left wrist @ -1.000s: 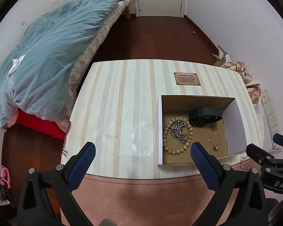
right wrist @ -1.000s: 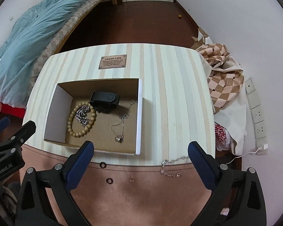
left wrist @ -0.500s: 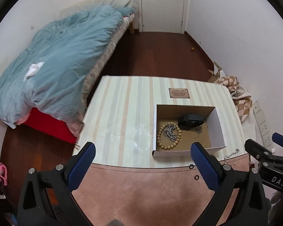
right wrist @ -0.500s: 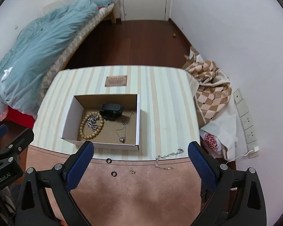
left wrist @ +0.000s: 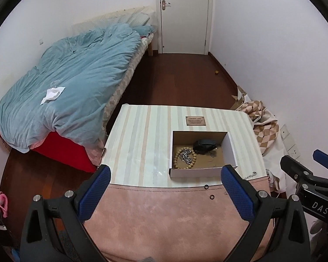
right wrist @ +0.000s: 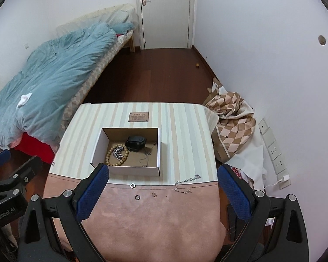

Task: Organize jewelry
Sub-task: 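Lift both open tools out of the box back over the mat, then grasp the silver link chain with the right tool while the left tool grasps a small black ring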

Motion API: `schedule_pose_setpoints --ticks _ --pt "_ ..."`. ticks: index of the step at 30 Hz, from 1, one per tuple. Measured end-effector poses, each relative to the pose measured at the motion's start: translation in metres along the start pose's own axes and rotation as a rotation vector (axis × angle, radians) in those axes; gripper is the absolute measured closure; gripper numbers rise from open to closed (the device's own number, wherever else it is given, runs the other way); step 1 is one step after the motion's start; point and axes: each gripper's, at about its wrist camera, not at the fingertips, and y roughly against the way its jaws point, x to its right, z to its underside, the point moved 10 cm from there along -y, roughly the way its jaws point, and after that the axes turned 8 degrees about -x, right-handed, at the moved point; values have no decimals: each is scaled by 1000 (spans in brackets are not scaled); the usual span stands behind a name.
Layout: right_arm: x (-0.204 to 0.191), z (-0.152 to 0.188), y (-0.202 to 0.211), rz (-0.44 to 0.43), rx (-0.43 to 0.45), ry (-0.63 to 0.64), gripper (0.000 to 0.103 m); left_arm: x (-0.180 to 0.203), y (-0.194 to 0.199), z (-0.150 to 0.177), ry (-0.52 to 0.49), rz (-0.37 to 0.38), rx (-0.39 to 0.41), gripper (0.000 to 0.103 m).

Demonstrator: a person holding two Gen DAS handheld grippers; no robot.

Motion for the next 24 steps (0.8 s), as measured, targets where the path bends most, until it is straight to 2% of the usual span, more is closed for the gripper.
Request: schedule_pose_setpoints --ticks 5,11,12,14,15,16,20,24 --pt "4 6 6 -26 -2 -26 2 0 5 3 15 -17 6 0" --pt "20 36 -44 -58 -99 -82 2 0 -41 29 -3 -82 -64 0" --pt "23 43 -56 -62 -116 -87 4 0 -53 36 -7 -94 -86 0" --pt "30 61 -87 -60 -159 -96 24 0 -78 51 -13 -117 -128 0" --pt "36 70 -102 -53 -188 -102 39 0 -90 58 -15 -131 -145 0" --pt "40 80 -118 -60 -219 -114 43 -1 -99 63 -19 -142 -160 0" --pt "60 106 -166 -73 -273 -161 43 1 -152 95 -30 -161 -282 0" --pt "76 110 -200 -68 -287 -175 43 9 -185 114 -37 -155 -367 0"
